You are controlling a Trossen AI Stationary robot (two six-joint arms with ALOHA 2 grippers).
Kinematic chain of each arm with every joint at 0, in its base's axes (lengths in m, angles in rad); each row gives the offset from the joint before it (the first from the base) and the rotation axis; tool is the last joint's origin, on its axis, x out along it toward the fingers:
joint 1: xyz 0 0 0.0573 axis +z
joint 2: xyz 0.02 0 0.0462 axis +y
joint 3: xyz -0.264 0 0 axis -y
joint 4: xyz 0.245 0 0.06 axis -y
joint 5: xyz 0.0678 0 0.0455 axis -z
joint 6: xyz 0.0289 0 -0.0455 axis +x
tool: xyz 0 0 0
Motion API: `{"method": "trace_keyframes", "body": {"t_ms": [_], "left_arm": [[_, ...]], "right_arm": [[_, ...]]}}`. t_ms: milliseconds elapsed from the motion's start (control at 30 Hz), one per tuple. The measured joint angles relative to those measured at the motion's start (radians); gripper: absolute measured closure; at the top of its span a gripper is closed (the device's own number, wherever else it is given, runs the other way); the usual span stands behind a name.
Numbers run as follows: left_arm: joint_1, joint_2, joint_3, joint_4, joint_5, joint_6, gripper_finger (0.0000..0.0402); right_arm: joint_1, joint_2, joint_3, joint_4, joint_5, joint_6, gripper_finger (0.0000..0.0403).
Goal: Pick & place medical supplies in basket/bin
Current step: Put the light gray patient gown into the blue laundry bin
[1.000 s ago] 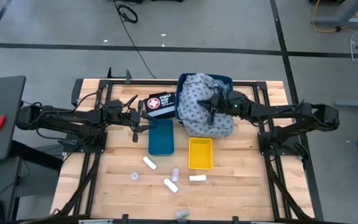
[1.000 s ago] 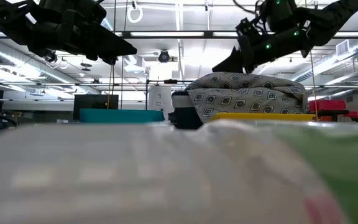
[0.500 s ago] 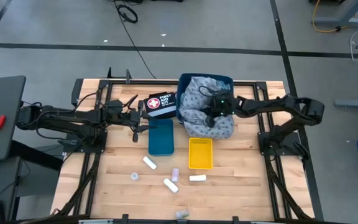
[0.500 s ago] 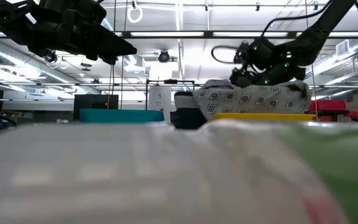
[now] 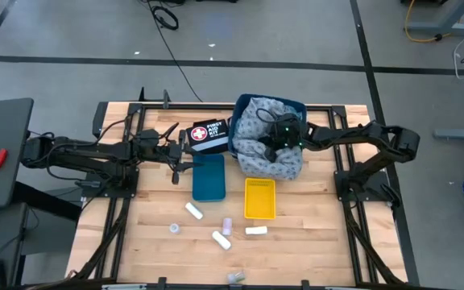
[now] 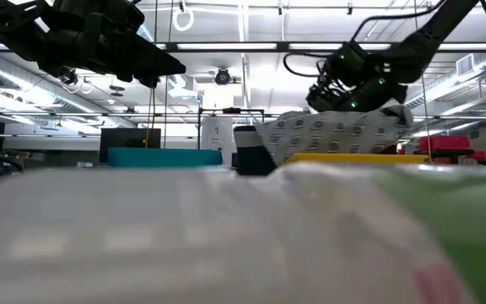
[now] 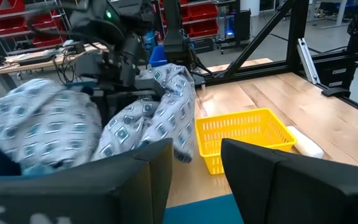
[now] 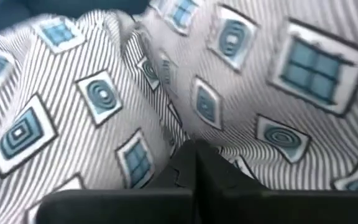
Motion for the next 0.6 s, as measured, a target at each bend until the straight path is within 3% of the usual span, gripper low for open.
{"method": "trace_keyframes", "body": {"t_ms": [233,600], "left_arm": [[0.0,0.0,0.0,0.0,0.0,-0.003,0.0259],[0.0,0.0,0.0,0.001,0.011,-0.011,0.0259]], "right_arm": [[0.007,0.0,0.115,-0.234,0.007,-0.011,0.0403],[-0.042,0.11,0.124,-0.436,-0.066,-0.004,0.0403]]}}
